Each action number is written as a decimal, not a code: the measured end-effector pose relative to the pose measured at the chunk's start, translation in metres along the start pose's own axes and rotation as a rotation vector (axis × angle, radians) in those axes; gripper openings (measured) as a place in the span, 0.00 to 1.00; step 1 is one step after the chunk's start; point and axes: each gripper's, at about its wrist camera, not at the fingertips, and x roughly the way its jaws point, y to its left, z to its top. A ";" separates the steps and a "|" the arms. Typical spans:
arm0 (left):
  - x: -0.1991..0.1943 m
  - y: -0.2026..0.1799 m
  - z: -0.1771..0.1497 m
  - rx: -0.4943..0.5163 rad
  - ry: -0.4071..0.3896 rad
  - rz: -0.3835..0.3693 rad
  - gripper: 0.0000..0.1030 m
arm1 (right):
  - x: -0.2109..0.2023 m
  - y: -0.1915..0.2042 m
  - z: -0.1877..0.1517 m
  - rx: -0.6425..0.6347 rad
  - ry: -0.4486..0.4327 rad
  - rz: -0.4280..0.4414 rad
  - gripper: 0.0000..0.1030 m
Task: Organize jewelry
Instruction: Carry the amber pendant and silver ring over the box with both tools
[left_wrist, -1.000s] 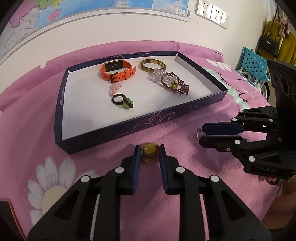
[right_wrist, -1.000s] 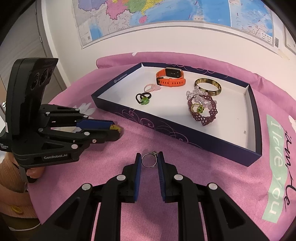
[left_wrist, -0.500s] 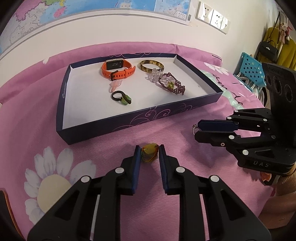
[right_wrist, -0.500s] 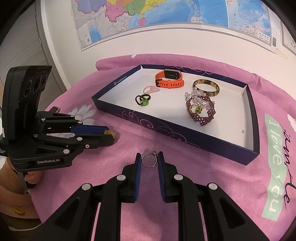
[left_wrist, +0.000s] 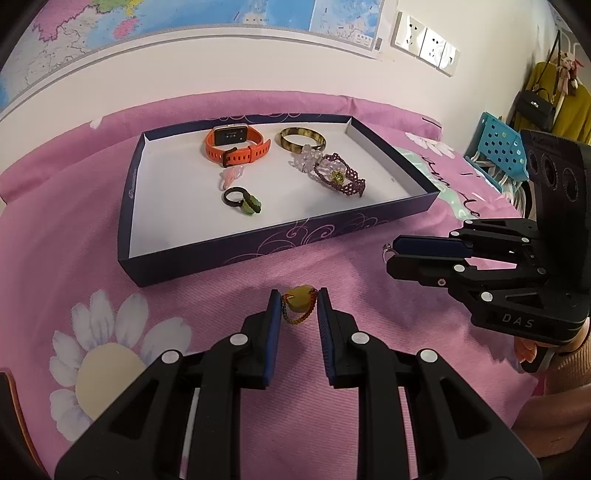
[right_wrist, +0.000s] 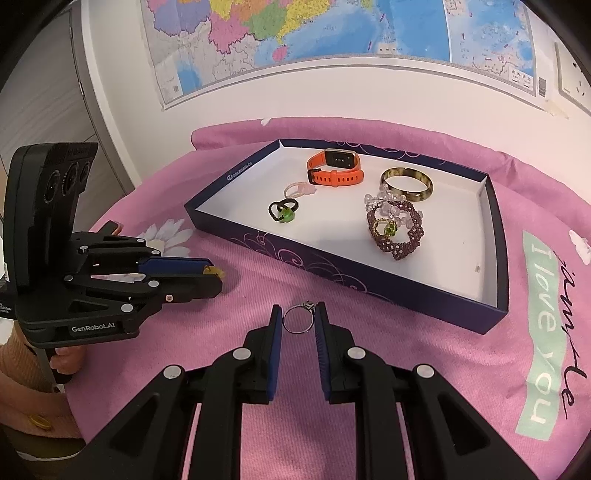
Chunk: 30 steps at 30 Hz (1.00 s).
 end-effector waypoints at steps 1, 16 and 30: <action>-0.001 0.000 0.000 0.001 -0.002 0.001 0.20 | -0.001 0.000 0.000 -0.001 -0.002 0.001 0.15; -0.011 -0.004 0.011 0.010 -0.040 0.001 0.20 | -0.008 -0.001 0.005 -0.003 -0.033 -0.007 0.15; -0.016 -0.003 0.026 0.021 -0.077 0.010 0.20 | -0.010 -0.004 0.019 -0.021 -0.057 -0.024 0.15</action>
